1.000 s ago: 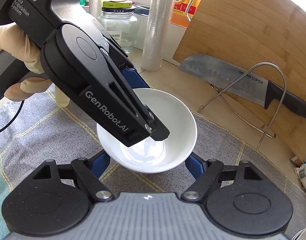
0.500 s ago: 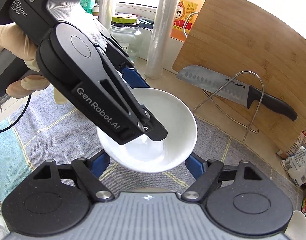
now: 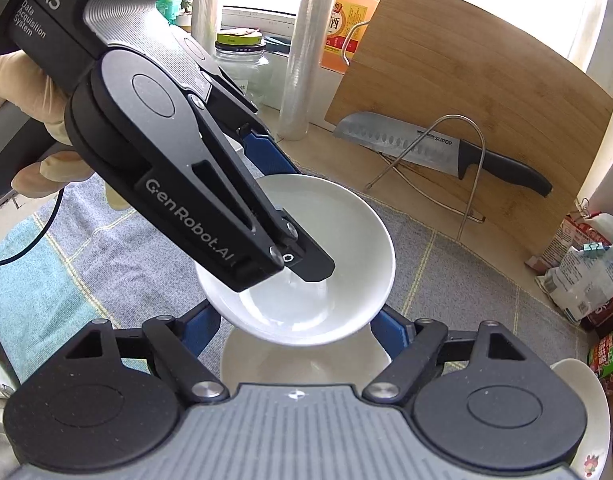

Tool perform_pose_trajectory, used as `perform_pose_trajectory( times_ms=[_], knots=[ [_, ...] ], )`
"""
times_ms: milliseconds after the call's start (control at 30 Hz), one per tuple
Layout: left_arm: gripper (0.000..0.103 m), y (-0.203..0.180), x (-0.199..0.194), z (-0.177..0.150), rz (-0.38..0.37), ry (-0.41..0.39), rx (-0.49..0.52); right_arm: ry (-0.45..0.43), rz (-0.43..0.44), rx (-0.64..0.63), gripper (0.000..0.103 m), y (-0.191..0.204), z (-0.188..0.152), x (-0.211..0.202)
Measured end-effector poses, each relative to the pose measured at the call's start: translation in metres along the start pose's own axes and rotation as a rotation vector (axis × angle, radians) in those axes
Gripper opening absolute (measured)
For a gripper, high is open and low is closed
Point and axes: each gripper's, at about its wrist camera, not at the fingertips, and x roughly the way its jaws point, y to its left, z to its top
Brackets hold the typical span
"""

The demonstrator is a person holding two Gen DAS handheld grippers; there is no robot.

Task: Organize plates and bowls
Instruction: 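Lower the bowl into the white bowl and open the left gripper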

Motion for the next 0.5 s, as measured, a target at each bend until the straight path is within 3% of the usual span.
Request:
perform_pose_trajectory(
  times_ms=[500],
  knots=[
    [0.061, -0.032, 0.023, -0.003, -0.049, 0.038, 0.04, 0.036, -0.016, 0.074, 0.085, -0.007, -0.035, -0.011]
  ],
)
